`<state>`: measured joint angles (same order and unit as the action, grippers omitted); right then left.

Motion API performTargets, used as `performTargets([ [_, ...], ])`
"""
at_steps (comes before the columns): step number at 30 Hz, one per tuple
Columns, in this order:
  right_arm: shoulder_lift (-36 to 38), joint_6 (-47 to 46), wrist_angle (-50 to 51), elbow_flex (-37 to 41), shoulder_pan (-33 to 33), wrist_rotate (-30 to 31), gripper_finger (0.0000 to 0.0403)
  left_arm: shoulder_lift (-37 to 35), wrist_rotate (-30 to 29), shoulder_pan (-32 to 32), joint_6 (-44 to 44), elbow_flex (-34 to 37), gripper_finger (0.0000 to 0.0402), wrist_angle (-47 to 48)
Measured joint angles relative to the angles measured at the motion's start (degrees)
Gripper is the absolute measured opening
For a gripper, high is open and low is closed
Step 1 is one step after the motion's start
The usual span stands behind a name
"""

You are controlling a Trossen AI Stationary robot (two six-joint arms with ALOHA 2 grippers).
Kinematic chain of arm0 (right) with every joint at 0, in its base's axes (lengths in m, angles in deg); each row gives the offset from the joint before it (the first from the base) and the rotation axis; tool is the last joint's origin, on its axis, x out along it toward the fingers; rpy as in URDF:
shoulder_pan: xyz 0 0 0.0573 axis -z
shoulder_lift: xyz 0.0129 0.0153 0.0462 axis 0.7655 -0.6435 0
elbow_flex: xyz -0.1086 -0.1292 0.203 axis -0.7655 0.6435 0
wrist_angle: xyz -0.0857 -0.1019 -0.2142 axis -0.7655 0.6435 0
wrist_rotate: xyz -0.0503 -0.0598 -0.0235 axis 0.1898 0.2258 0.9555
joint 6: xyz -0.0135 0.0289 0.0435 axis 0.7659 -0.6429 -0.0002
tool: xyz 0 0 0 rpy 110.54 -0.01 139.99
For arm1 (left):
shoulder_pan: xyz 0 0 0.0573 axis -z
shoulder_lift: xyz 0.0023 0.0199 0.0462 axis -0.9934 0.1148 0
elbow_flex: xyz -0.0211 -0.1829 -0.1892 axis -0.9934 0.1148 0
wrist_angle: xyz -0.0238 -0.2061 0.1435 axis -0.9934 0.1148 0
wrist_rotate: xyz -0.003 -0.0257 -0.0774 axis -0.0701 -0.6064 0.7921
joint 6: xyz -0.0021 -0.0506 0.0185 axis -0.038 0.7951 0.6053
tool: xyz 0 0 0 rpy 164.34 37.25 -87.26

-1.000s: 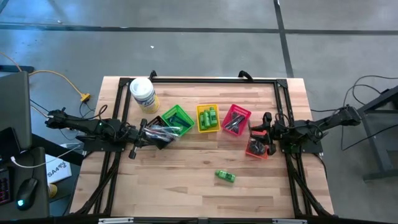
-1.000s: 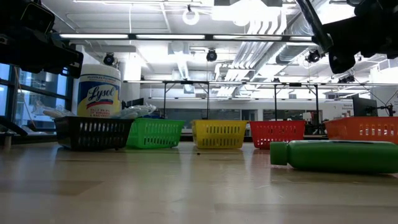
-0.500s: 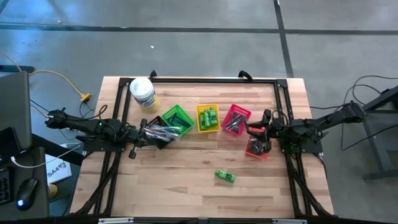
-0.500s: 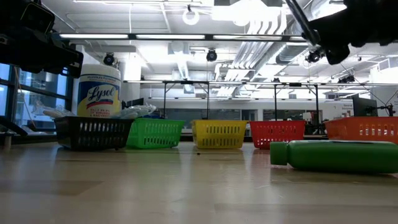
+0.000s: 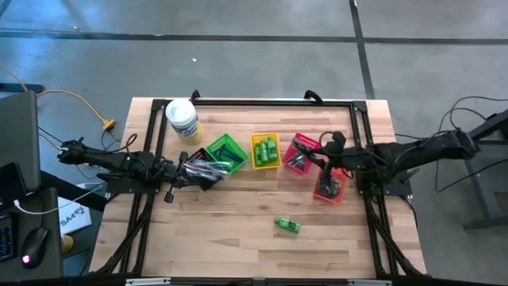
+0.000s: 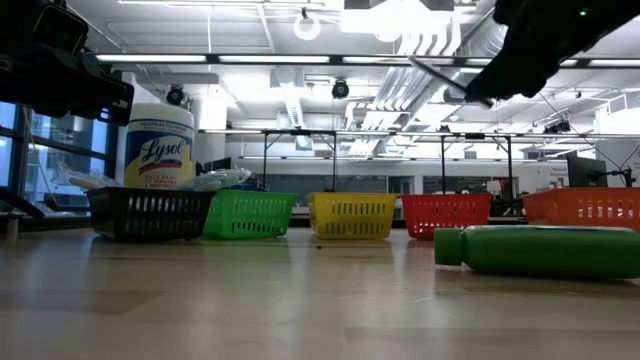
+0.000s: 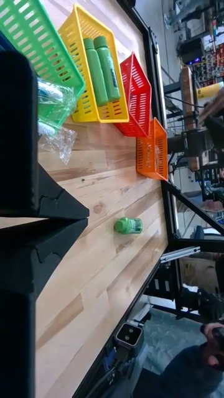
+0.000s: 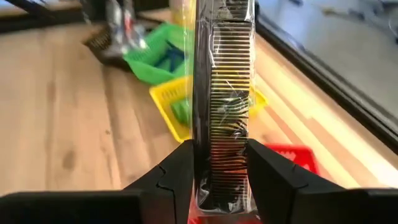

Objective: Pick & Place Travel size toiletries
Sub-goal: Put the black hair comb into the red bin

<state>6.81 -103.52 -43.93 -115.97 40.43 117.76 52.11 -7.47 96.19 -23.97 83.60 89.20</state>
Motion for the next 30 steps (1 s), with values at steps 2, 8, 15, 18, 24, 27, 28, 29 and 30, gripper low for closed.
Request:
performTargets([
  [2,-1.7,-0.4,3.3,-2.0,2.5,-1.4,0.0124,0.0,0.0,0.0,0.0,0.0,0.0,0.0],
  [8,-6.0,3.8,12.1,-7.6,9.2,-6.6,0.0124,0.0,0.0,0.0,0.0,0.0,0.0,0.0],
  [15,-13.1,15.2,19.3,-14.2,15.8,-10.0,0.0124,0.0,-0.1,0.0,0.2,0.0,0.0,0.0],
  [18,-15.9,19.5,20.1,-15.5,17.6,-11.5,0.0126,0.0,-0.2,0.0,0.6,0.0,0.0,0.0],
  [24,-19.5,24.8,24.9,-18.1,19.2,-11.7,0.0127,0.0,-0.3,0.0,1.0,0.0,0.0,0.0],
  [27,-20.5,26.0,27.1,-19.4,19.4,-11.4,0.0127,0.0,-0.3,0.0,1.0,0.0,0.0,0.0],
  [28,-20.8,26.2,27.8,-19.7,19.3,-11.0,0.0127,0.0,-0.3,0.0,1.0,0.0,0.0,0.0],
  [29,-21.0,26.3,28.6,-20.0,19.3,-10.6,0.0127,0.0,-0.3,0.0,1.0,0.0,0.0,0.0],
  [30,-21.3,26.5,29.4,-20.3,19.3,-10.0,0.0127,0.0,-0.3,0.0,1.0,0.0,0.0,0.0],
])
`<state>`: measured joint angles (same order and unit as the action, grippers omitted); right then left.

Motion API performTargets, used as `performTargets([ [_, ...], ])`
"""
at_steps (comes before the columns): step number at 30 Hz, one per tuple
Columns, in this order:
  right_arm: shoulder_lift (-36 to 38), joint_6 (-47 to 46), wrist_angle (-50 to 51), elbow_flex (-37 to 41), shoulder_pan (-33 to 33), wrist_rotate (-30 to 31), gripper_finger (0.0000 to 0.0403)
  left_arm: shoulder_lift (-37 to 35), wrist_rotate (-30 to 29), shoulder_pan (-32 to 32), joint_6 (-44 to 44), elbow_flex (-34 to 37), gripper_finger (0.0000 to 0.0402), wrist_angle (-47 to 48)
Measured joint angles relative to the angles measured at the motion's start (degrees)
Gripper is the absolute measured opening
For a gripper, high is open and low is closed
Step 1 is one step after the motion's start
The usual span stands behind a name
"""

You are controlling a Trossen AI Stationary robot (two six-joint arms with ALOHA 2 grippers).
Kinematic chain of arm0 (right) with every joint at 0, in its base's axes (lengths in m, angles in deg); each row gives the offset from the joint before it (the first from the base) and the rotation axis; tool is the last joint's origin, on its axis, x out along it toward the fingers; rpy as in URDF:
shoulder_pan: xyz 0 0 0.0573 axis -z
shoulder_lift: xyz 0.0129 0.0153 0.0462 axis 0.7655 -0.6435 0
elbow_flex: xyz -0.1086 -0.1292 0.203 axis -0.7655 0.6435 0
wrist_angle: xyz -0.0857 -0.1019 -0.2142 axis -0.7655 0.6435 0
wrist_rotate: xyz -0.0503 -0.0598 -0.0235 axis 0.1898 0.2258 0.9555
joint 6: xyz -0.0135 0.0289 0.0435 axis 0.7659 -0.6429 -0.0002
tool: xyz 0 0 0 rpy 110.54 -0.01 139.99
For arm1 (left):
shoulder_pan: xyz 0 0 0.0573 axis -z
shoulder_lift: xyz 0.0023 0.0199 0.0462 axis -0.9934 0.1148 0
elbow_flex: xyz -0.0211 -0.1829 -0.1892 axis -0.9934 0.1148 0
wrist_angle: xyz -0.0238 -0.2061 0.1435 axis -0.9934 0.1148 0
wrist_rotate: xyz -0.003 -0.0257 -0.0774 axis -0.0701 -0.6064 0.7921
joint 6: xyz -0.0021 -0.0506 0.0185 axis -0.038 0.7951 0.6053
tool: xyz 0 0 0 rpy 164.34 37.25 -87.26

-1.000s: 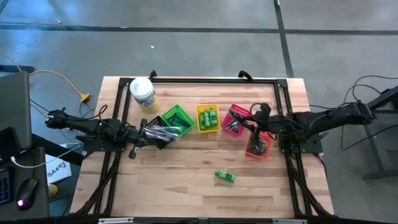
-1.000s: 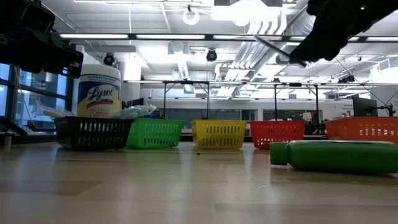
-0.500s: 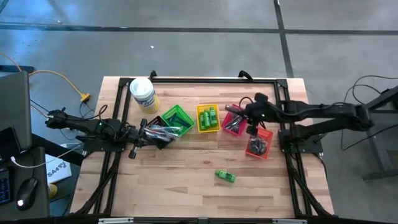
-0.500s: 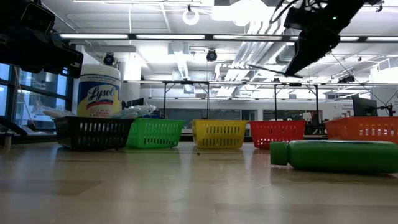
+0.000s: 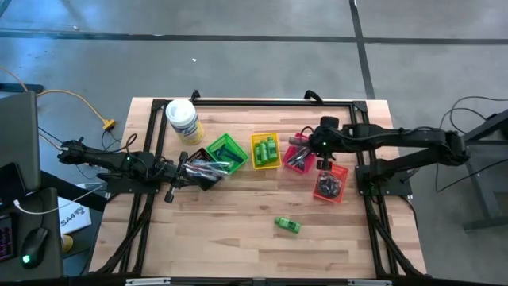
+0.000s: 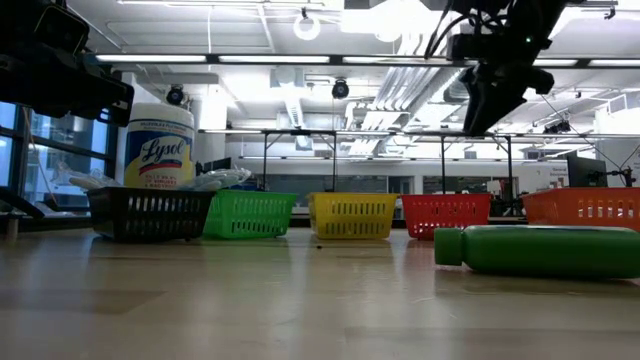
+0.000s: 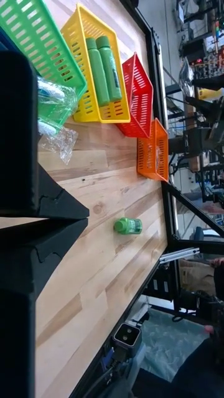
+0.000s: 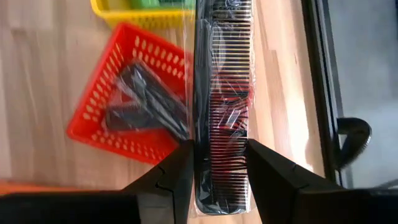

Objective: Pick & Place Travel size toiletries
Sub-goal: Put the black hair comb into the red bin

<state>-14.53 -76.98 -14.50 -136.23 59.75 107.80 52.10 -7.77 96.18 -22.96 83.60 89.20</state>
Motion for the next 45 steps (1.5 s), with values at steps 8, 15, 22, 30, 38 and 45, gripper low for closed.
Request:
performTargets([
  [8,-4.6,3.1,7.1,-2.8,0.0,3.7,0.0128,0.0,0.0,0.0,0.0,0.0,0.0,0.0],
  [15,-8.6,9.3,8.4,-5.2,0.0,4.8,0.0128,0.0,-0.1,0.0,0.0,0.0,0.0,0.0],
  [22,-9.9,15.8,11.6,-5.4,0.0,6.5,0.0128,0.0,-0.1,0.0,-0.9,0.0,0.0,0.0],
  [30,-10.3,24.8,11.0,-5.4,-0.4,6.5,0.0128,0.0,-0.3,0.0,-1.1,0.1,0.0,-0.9],
  [38,-14.0,37.7,10.4,-5.4,-0.2,7.7,0.0128,0.0,-0.5,0.0,-4.4,0.2,0.0,-2.5],
  [45,-18.0,43.2,6.3,-5.4,0.5,7.3,0.0128,0.0,-0.5,0.0,-4.6,0.2,0.0,-2.6],
])
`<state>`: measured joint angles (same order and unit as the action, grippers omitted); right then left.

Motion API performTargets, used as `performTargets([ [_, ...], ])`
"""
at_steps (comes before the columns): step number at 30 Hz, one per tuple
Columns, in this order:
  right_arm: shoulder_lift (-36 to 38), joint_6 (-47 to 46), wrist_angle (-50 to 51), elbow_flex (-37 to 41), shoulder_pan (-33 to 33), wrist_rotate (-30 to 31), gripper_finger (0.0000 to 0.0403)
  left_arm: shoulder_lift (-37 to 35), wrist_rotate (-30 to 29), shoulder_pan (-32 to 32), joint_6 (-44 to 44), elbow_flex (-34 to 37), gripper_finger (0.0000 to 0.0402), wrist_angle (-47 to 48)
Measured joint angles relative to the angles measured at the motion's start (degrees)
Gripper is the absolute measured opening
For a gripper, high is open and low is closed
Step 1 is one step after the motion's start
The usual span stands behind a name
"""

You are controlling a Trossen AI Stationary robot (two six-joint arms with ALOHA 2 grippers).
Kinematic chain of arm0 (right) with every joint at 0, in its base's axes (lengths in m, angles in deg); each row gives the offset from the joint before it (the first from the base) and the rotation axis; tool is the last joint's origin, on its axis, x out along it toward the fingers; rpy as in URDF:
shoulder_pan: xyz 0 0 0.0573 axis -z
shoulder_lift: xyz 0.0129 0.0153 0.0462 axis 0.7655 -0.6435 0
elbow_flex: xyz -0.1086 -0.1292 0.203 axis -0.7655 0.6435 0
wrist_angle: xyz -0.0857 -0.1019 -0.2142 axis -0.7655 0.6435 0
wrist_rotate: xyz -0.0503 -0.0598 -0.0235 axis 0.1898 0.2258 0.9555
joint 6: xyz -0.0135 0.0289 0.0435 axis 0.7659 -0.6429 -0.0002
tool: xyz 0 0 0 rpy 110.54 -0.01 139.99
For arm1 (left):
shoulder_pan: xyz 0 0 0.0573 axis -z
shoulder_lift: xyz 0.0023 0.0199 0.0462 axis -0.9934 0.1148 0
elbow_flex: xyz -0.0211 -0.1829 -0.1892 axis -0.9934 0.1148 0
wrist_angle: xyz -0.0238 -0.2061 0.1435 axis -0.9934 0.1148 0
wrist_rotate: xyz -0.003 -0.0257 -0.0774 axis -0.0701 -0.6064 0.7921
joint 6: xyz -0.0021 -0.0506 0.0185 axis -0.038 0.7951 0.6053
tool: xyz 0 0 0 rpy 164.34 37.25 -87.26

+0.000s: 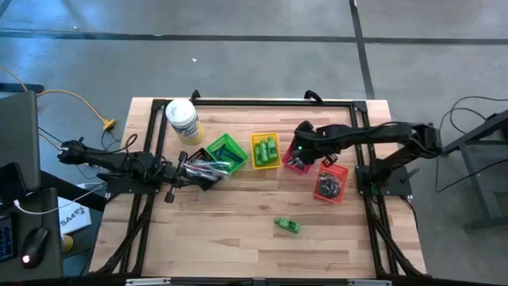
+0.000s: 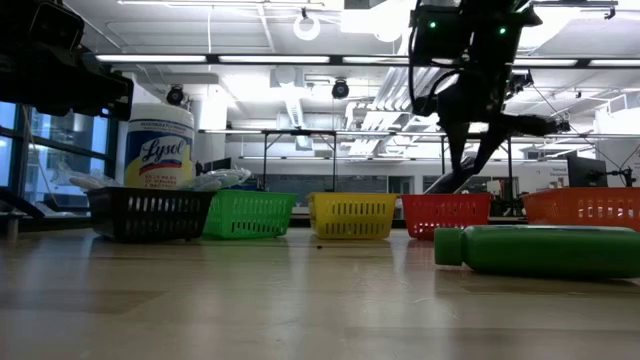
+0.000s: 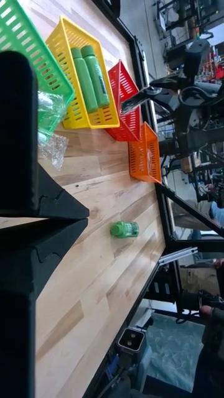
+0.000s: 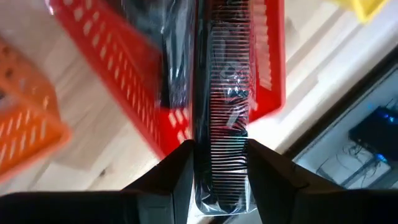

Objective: Pick & Place Travel size toiletries
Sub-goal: Put the black hair comb into the red bin

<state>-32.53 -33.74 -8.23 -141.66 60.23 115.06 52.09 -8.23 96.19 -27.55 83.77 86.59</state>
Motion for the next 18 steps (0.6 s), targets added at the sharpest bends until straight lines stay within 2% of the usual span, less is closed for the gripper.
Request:
performTargets([
  [7,-3.5,1.8,-5.1,0.0,0.0,-5.6,0.0128,0.0,0.0,0.0,0.0,0.0,0.0,-0.1],
  [18,-10.8,1.5,-6.3,0.0,1.1,-9.1,0.0128,0.0,0.1,0.0,0.5,-0.1,0.0,0.2],
])
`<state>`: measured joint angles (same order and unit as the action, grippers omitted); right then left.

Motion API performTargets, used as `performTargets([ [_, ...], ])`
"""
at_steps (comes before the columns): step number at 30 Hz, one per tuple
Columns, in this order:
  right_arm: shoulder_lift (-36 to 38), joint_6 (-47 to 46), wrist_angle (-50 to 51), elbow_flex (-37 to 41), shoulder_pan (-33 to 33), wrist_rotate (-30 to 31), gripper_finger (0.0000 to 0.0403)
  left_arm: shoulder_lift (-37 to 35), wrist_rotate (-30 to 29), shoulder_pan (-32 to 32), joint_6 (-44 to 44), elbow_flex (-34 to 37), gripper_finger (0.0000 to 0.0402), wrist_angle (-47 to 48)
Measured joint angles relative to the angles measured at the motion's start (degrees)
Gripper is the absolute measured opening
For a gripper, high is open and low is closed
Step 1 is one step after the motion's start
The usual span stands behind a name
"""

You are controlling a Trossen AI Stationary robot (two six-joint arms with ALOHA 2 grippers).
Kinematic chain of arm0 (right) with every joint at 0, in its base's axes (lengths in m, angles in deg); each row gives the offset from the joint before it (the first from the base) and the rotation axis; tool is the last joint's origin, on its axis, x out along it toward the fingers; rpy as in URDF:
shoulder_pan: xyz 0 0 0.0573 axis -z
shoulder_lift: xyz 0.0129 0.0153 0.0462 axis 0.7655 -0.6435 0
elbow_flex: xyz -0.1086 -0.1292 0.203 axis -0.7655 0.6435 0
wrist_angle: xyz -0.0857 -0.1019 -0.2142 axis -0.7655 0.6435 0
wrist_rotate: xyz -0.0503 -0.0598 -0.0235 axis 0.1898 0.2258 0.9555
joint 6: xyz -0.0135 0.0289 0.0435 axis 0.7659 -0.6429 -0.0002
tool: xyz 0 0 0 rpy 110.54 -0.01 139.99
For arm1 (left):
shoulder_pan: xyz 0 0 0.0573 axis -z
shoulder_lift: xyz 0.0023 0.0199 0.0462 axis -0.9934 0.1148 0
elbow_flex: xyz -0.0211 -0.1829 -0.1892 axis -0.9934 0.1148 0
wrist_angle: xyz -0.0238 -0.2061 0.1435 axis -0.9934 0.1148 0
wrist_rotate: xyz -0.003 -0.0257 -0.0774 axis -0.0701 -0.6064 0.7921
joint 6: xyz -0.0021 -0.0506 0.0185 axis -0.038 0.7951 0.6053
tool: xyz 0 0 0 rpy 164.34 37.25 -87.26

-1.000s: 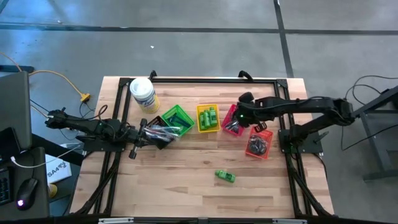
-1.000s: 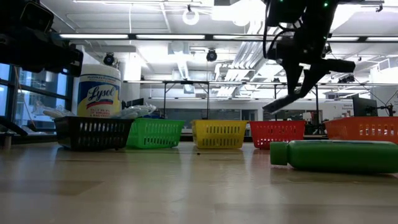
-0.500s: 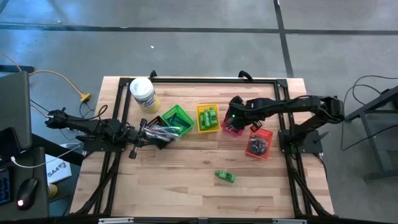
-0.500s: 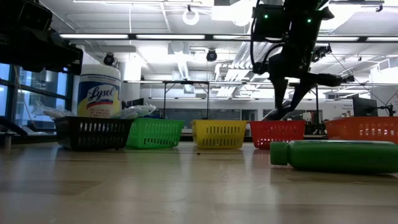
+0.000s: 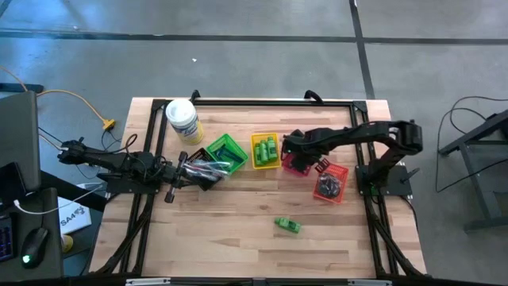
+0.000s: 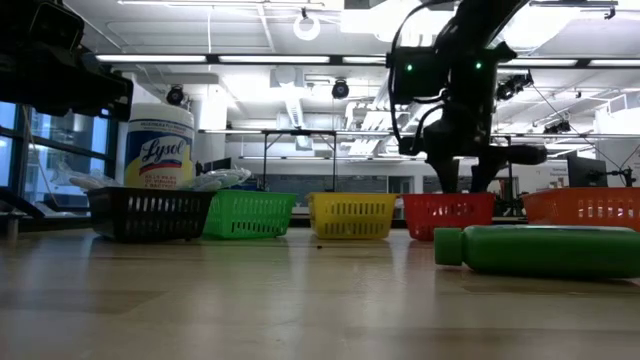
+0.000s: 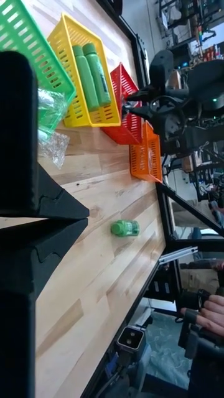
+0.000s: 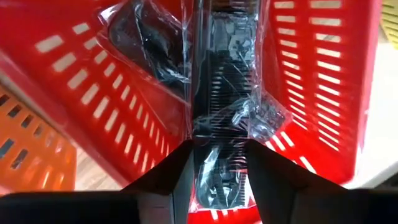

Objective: Pick & Place Travel size toiletries
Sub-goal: Put the black hair comb into the red bin, then put the green bottle shampoo into the yellow bin

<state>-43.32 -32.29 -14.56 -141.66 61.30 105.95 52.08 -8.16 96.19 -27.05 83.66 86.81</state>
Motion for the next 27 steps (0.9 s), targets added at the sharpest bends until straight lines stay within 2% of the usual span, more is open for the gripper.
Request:
performTargets([
  [4,-0.7,0.0,-0.8,0.0,0.8,-0.8,0.0128,0.0,0.2,0.0,0.1,-0.1,0.0,0.6],
  [9,-0.4,0.1,-0.8,0.0,0.4,3.2,0.0128,0.0,0.3,0.0,1.0,-0.1,0.0,0.9],
  [19,-0.2,-2.0,1.5,0.0,-1.0,1.0,0.0131,0.0,0.2,0.0,1.5,-0.1,0.0,0.8],
  [24,-0.2,-3.9,1.6,0.0,-1.0,-0.8,0.0176,0.0,0.1,0.0,1.5,-0.1,0.0,0.3],
  [27,-0.2,-5.2,1.7,0.0,-1.3,2.0,0.0213,0.0,0.1,0.0,1.5,-0.1,0.0,0.2],
])
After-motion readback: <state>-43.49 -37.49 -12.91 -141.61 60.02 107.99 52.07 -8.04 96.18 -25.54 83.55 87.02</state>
